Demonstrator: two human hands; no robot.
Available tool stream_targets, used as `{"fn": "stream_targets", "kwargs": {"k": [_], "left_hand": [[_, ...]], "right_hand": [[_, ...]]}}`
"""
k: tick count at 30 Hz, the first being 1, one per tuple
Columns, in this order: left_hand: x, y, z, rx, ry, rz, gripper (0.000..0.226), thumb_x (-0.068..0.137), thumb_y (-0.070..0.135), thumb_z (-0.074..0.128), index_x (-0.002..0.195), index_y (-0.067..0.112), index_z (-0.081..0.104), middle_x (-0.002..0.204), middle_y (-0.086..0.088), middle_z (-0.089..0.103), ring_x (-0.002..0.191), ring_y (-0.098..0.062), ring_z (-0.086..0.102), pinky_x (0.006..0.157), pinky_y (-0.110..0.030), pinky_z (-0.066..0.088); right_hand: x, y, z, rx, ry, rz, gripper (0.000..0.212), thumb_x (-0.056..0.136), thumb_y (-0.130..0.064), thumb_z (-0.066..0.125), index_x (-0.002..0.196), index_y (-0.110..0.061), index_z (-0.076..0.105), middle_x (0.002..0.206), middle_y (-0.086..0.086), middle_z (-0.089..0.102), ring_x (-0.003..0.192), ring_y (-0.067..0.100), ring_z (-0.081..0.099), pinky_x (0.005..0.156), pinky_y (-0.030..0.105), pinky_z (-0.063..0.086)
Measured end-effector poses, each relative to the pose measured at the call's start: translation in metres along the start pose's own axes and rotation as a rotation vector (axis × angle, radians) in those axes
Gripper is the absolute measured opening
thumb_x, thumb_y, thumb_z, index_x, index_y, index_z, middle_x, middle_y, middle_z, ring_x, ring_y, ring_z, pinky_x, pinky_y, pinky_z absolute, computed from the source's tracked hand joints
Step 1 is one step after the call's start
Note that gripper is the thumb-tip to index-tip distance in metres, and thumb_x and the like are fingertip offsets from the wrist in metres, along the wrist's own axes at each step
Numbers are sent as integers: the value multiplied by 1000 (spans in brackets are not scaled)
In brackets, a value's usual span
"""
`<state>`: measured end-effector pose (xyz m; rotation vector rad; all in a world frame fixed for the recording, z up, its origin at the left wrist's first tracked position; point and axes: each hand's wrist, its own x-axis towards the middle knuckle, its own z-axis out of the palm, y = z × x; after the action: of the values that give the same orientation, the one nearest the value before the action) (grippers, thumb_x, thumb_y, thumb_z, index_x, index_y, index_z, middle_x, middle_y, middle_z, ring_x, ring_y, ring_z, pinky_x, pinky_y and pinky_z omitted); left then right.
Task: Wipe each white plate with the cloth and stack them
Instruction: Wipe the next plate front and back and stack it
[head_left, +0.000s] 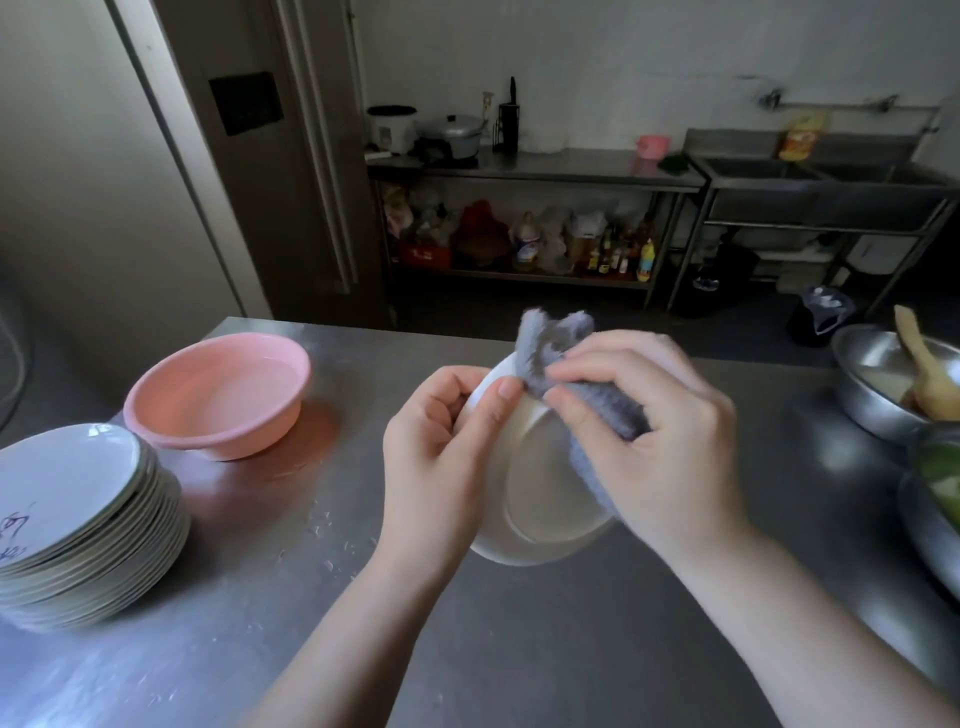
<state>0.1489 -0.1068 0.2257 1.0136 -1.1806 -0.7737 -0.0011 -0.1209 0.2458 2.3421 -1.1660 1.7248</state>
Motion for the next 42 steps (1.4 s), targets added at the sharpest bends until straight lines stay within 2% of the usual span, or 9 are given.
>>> {"fn": "stream_targets", "kwargs": {"k": [2, 6, 10, 15, 20, 27, 31, 39, 42], "left_hand": [[-1, 0, -1, -23, -9, -2, 12, 88, 31, 65, 80, 24, 69, 73, 7, 70, 64, -3, 60, 59, -16, 47], [-1, 0, -4, 0, -10, 33, 12, 88, 31, 66, 78, 27, 68, 71, 11, 68, 62, -1, 59, 56, -13, 45], [3, -1, -7, -73, -12, 11, 10, 88, 32, 67, 81, 26, 70, 75, 5, 71, 66, -7, 62, 58, -20, 48], [8, -1, -8, -89, 16, 5, 15, 83, 41, 67, 80, 27, 70, 74, 5, 70, 64, -9, 61, 57, -22, 48], [6, -6, -11, -174, 24, -52, 14, 87, 32, 67, 78, 23, 71, 71, 2, 69, 62, -11, 60, 55, -24, 49], [9, -13, -12, -299, 192, -115, 16, 84, 32, 64, 71, 25, 70, 66, 4, 66, 58, -9, 57, 53, -21, 48], [8, -17, -1, -351, 267, -140, 18, 85, 34, 64, 69, 25, 70, 66, 7, 65, 60, -7, 58, 56, -21, 49], [7, -24, 25, -416, 390, -178, 20, 93, 30, 64, 78, 17, 66, 72, 3, 64, 67, -11, 56, 61, -24, 48], [13, -22, 36, -462, 468, -170, 19, 97, 24, 60, 84, 10, 63, 72, 1, 64, 67, -11, 57, 61, -23, 50]], "right_hand": [[2, -1, 1, -7, -42, -60, 10, 81, -6, 75, 91, -7, 73, 97, 3, 66, 91, 21, 61, 83, 26, 48], [13, 7, -10, -3, 39, 50, 11, 81, -4, 73, 91, -8, 72, 95, -4, 64, 93, 22, 62, 84, 26, 48], [15, -3, -3, -11, -81, -130, 8, 80, -8, 76, 88, -7, 75, 94, 6, 66, 90, 21, 61, 82, 28, 50], [22, 1, -4, 43, -27, 13, 8, 79, -7, 75, 88, -7, 75, 94, 5, 64, 93, 21, 62, 82, 35, 51], [22, 1, 3, 35, -97, -65, 9, 79, -12, 77, 87, -9, 76, 89, 4, 66, 88, 21, 60, 80, 29, 49], [14, 28, -4, 136, 7, 193, 10, 82, -7, 72, 91, -12, 74, 95, -1, 65, 95, 13, 61, 83, 23, 48], [-16, 34, 2, 178, 197, 365, 15, 84, -4, 69, 89, -17, 70, 96, -4, 64, 96, 8, 61, 84, 20, 46], [-56, 42, 16, 136, 399, 416, 11, 85, -5, 66, 91, -15, 67, 99, -4, 60, 97, 13, 60, 87, 30, 48], [-69, 26, 31, 105, 258, 251, 8, 85, -7, 68, 91, -11, 70, 98, 1, 60, 98, 12, 59, 89, 21, 43]]}}
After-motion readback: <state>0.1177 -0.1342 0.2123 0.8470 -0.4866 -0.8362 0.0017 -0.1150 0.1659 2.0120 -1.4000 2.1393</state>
